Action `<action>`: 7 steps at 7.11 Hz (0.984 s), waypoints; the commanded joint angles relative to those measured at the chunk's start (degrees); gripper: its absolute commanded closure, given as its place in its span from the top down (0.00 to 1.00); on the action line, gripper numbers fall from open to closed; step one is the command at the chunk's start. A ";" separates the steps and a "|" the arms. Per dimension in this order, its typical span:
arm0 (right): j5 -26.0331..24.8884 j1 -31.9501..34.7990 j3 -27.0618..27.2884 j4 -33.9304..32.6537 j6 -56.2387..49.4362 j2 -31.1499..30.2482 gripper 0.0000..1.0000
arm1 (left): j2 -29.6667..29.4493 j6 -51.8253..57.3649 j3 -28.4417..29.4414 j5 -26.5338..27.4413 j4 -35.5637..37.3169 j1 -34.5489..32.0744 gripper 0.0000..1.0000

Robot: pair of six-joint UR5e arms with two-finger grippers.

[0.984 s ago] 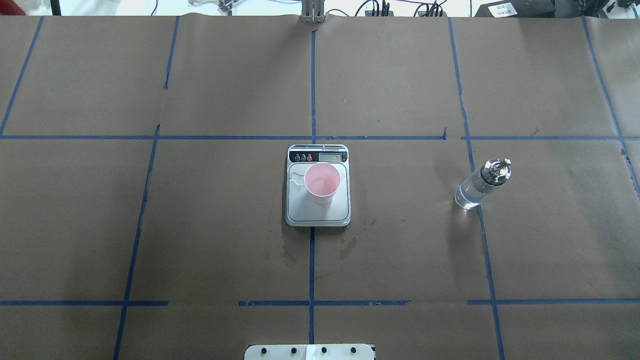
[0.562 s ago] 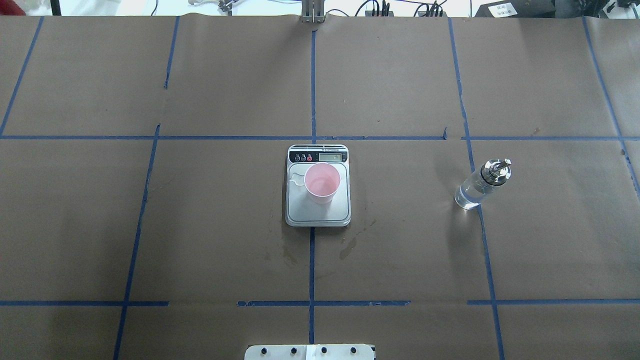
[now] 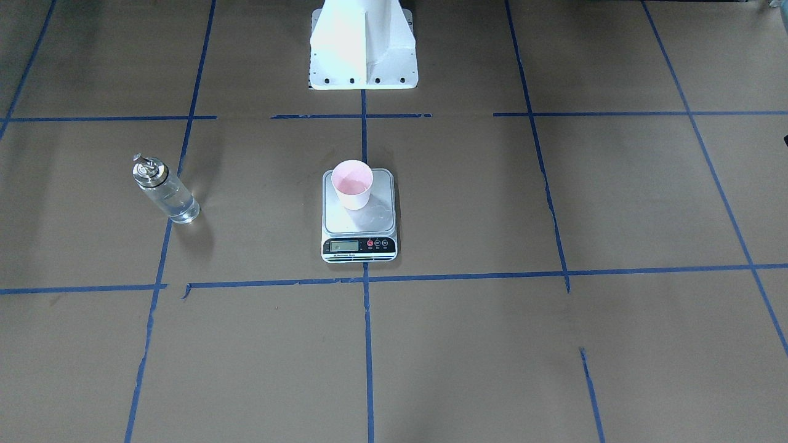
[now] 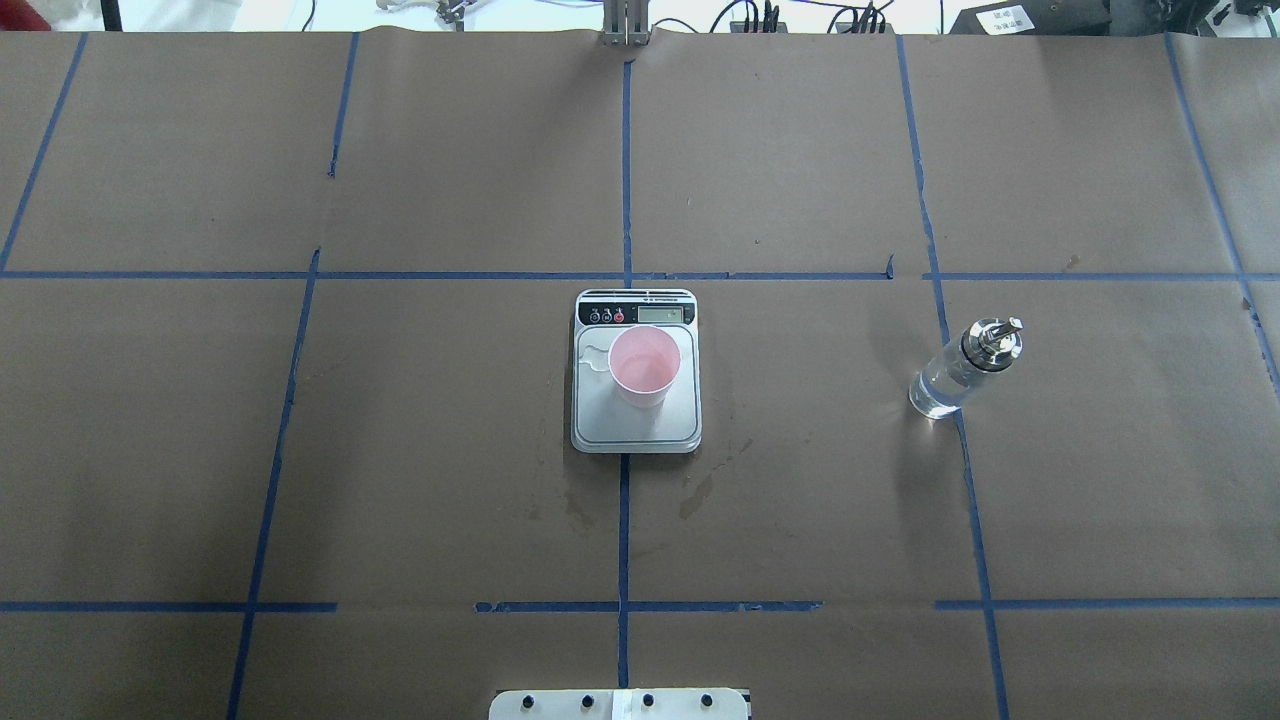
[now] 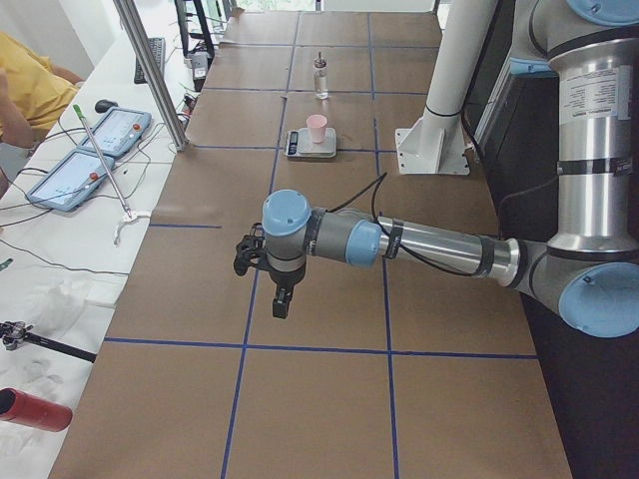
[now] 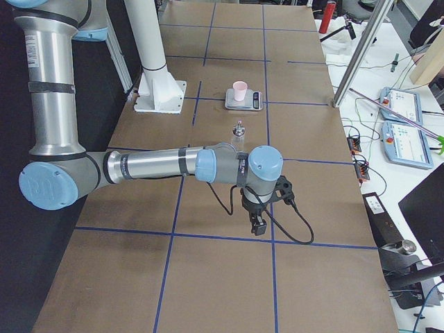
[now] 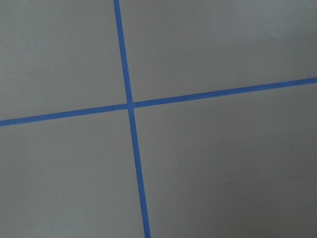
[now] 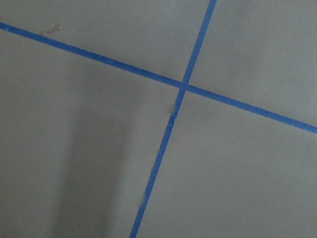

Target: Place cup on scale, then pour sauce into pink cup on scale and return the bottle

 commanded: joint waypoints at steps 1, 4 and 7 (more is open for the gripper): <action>0.43 0.00 0.01 2.29 3.07 -0.42 1.00 | -1.13 6.53 4.44 0.04 0.56 -2.49 1.00; 0.78 0.00 1.06 2.38 4.69 -0.50 1.00 | 2.35 6.53 3.67 1.86 0.30 -7.35 1.00; 0.43 -0.26 0.80 2.56 3.99 -0.86 1.00 | 1.50 5.83 1.82 0.92 1.79 -6.83 1.00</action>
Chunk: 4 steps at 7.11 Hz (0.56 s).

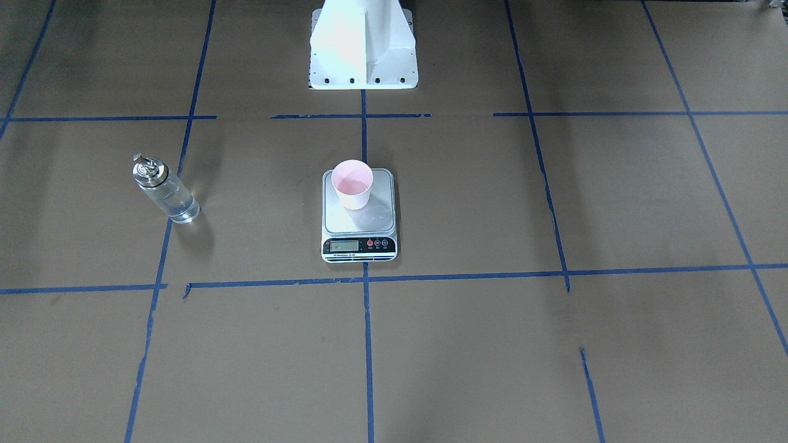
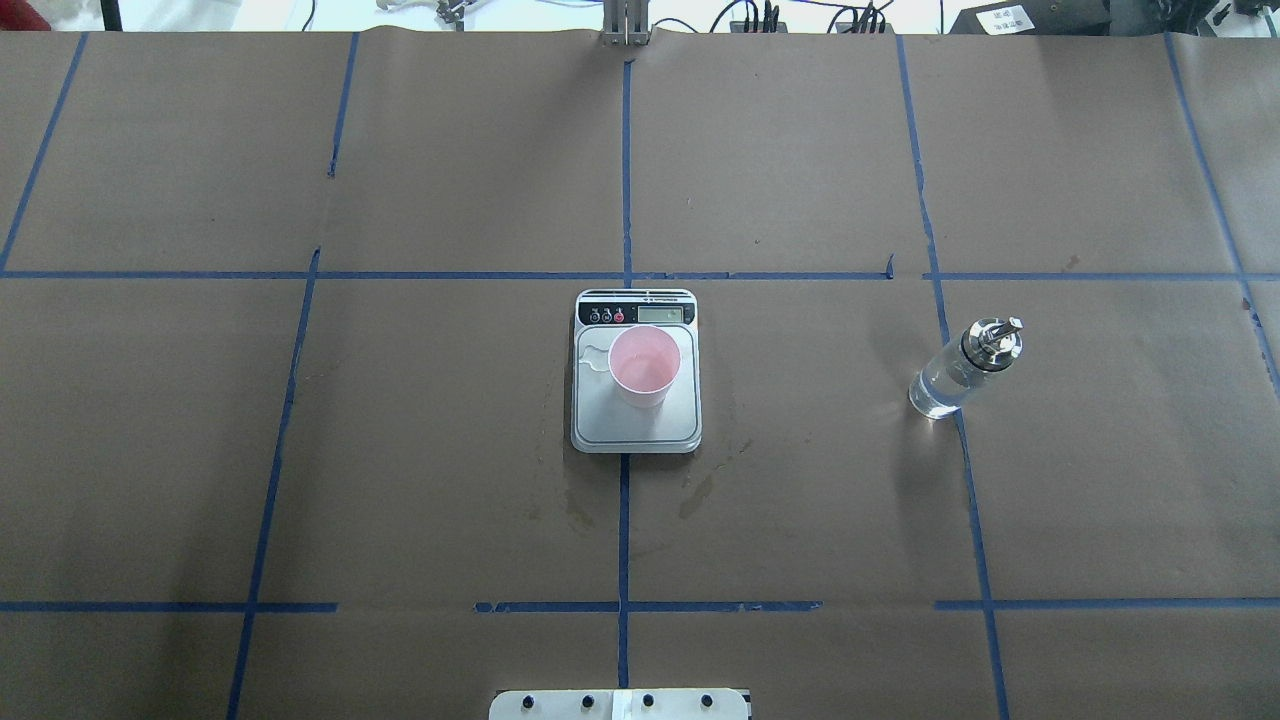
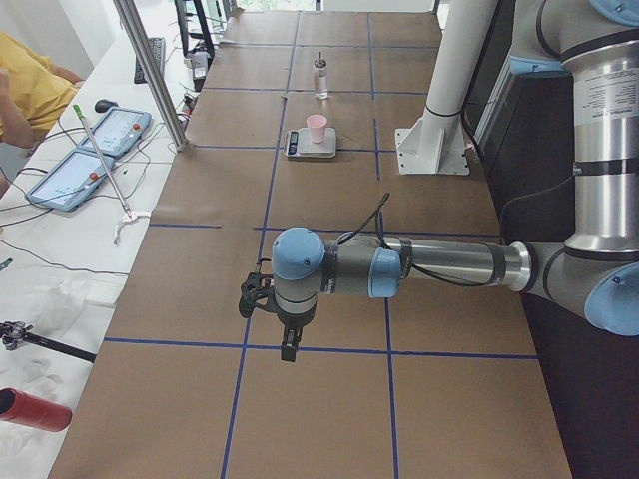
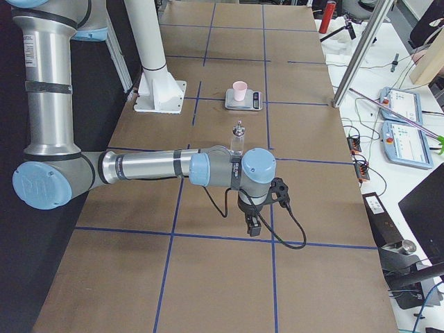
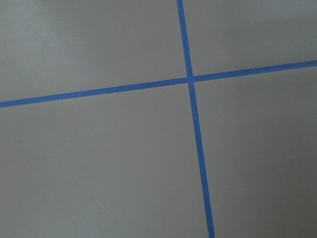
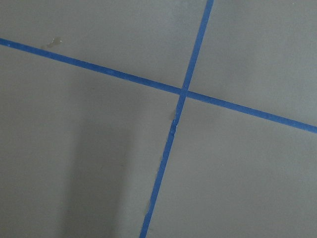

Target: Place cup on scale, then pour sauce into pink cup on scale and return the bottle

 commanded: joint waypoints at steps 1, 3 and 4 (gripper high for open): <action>-0.18 -0.07 -0.06 0.19 -0.19 -0.05 1.00 | -1.80 -0.10 0.91 -0.22 1.12 0.63 1.00; -0.53 -0.60 -0.32 0.19 0.16 -0.14 1.00 | -2.08 -0.10 0.49 -0.57 4.19 0.72 1.00; -0.36 -0.51 0.11 0.10 0.34 -0.31 1.00 | -1.99 0.08 1.27 -2.48 3.76 0.81 1.00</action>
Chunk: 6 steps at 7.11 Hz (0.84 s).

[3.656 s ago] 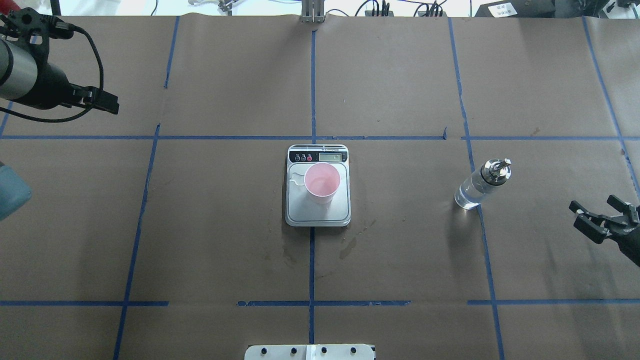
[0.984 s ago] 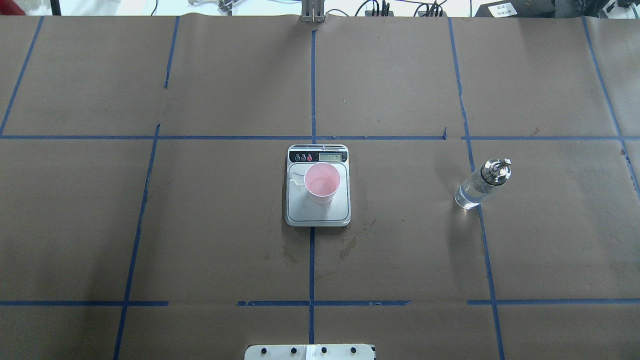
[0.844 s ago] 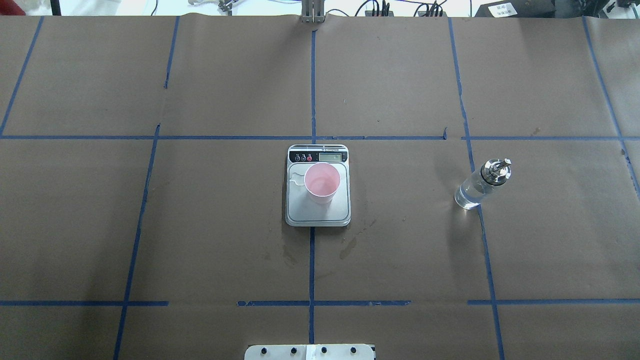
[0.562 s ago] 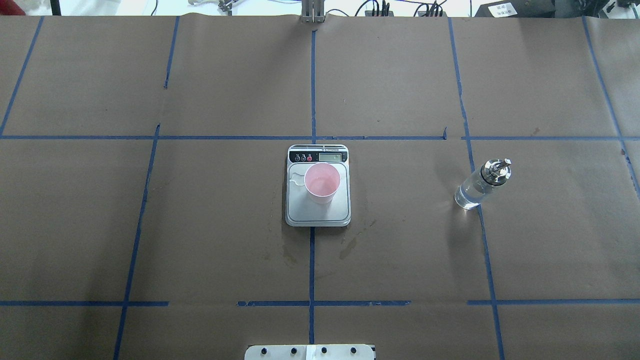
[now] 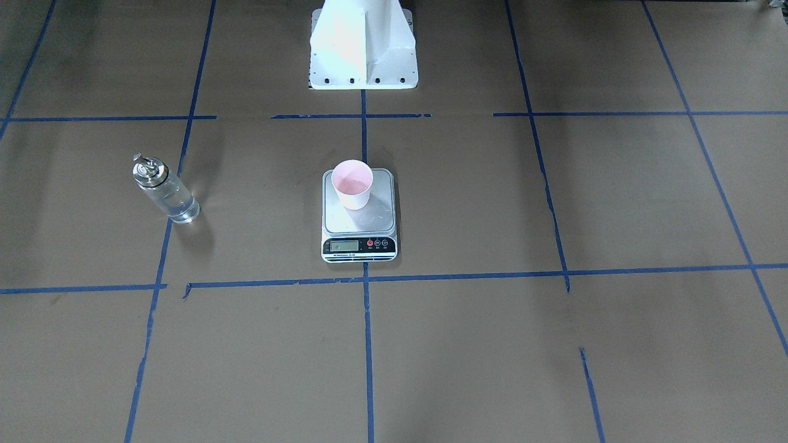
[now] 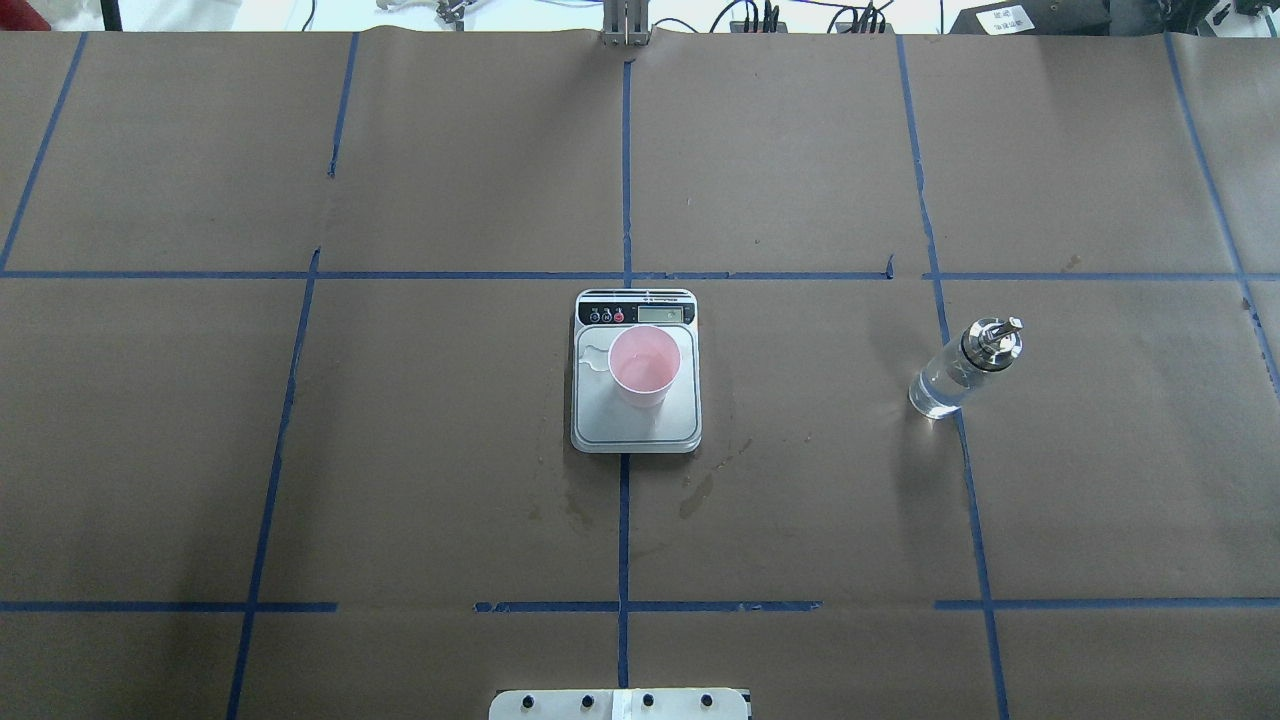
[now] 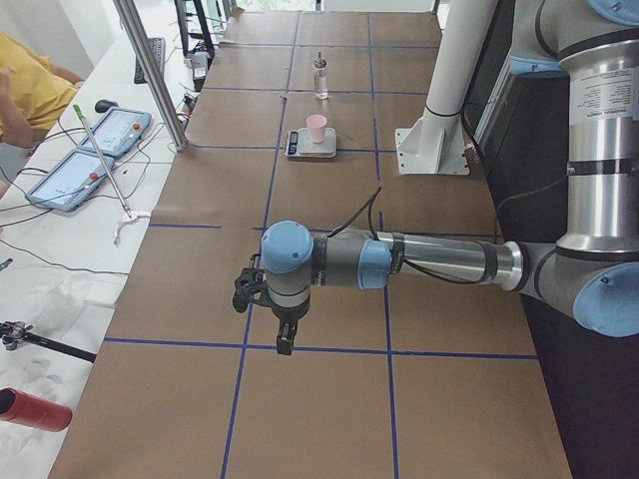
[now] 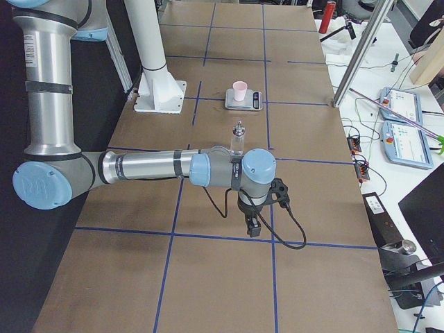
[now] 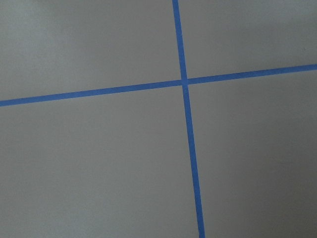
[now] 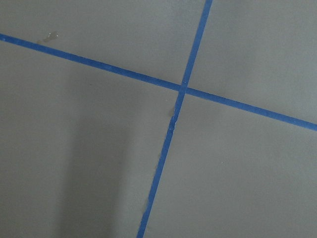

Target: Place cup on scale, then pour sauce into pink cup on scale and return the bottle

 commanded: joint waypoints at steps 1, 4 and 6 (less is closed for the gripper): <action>0.08 -0.51 -0.33 -0.07 0.29 -0.19 1.00 | 0.31 0.23 0.51 -5.72 0.02 0.10 1.00; 0.34 -1.22 0.10 0.46 0.29 -0.19 1.00 | -2.13 0.14 0.43 -2.44 1.15 0.62 1.00; 0.16 -1.31 0.10 1.25 0.20 -0.27 1.00 | -1.80 0.05 -0.54 -2.24 2.13 0.62 1.00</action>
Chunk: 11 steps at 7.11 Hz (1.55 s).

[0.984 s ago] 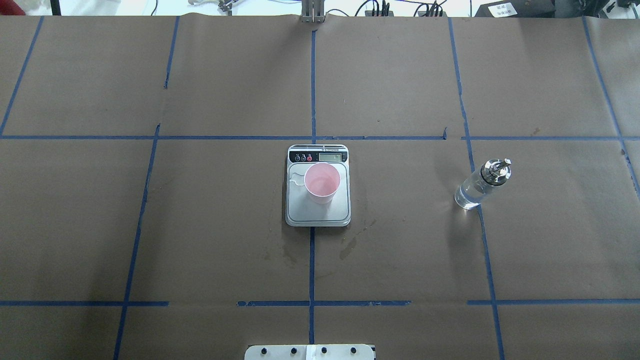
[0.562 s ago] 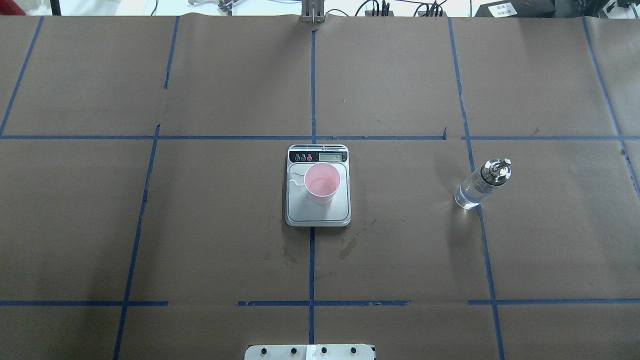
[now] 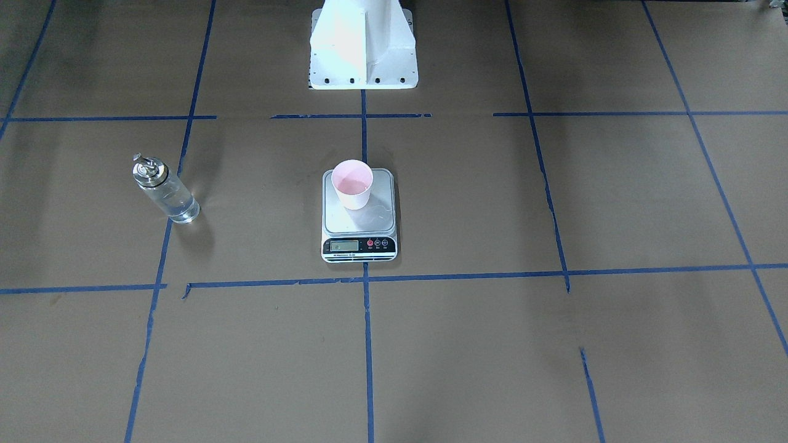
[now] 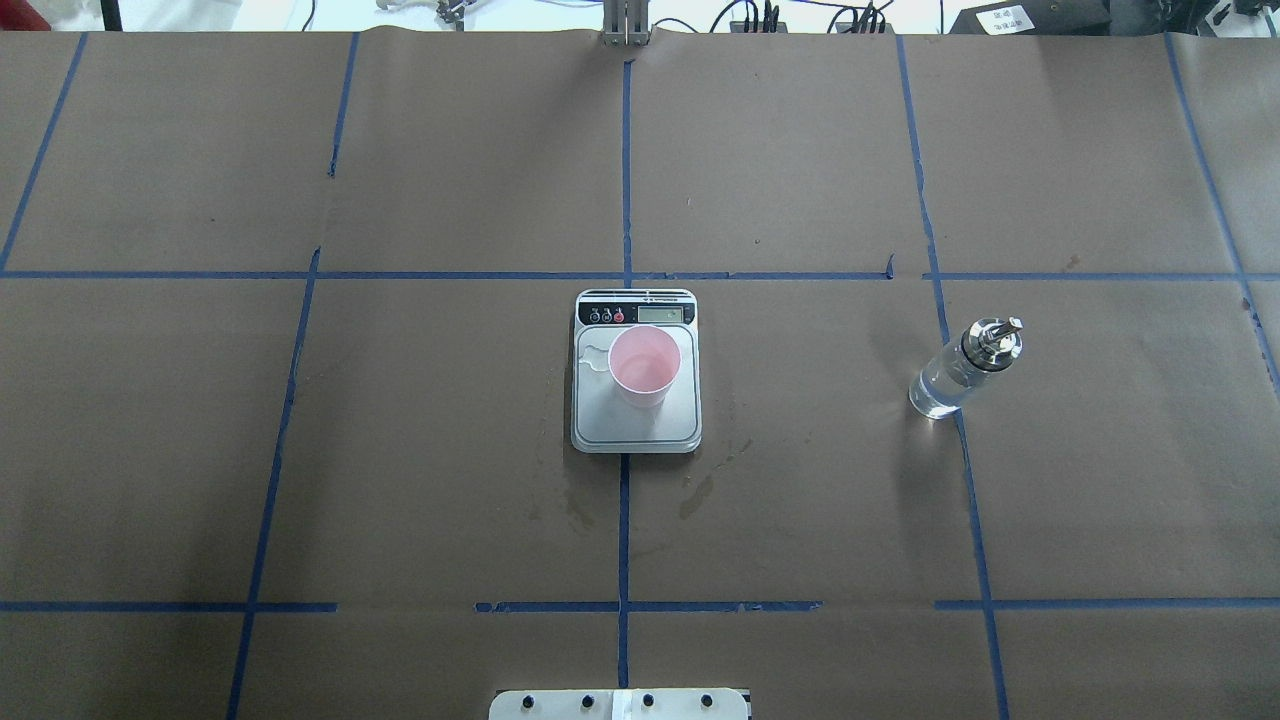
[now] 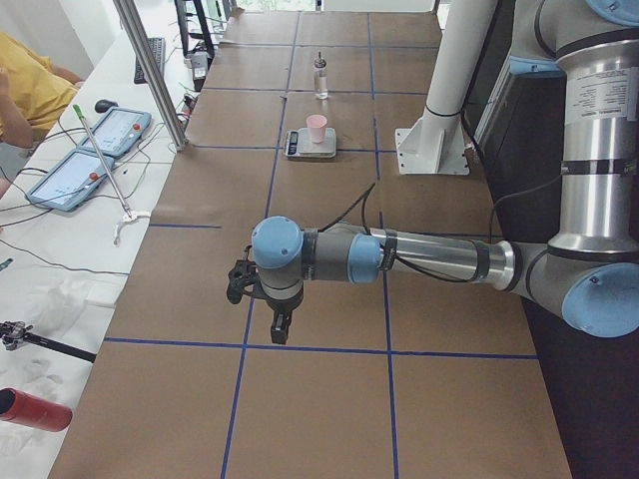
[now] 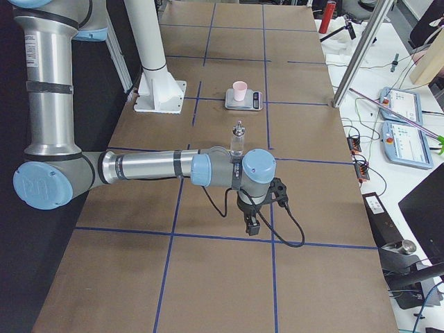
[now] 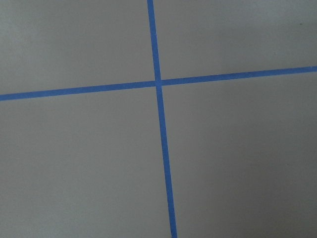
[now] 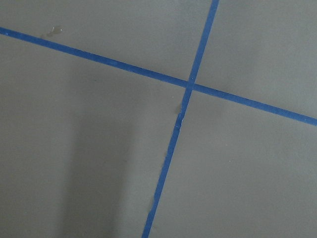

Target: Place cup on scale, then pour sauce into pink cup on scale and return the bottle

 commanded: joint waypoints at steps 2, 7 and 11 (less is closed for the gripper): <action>-0.36 -1.19 -0.06 0.35 0.01 0.03 1.00 | 0.47 -0.07 -0.64 0.01 0.45 0.01 1.00; -0.36 -1.28 0.03 0.26 6.69 0.29 1.00 | -0.23 -0.16 0.06 -3.86 0.45 0.10 1.00; -0.01 -1.20 -0.06 0.17 7.30 -0.32 1.00 | -0.05 -0.07 -0.64 -1.49 1.33 0.28 1.00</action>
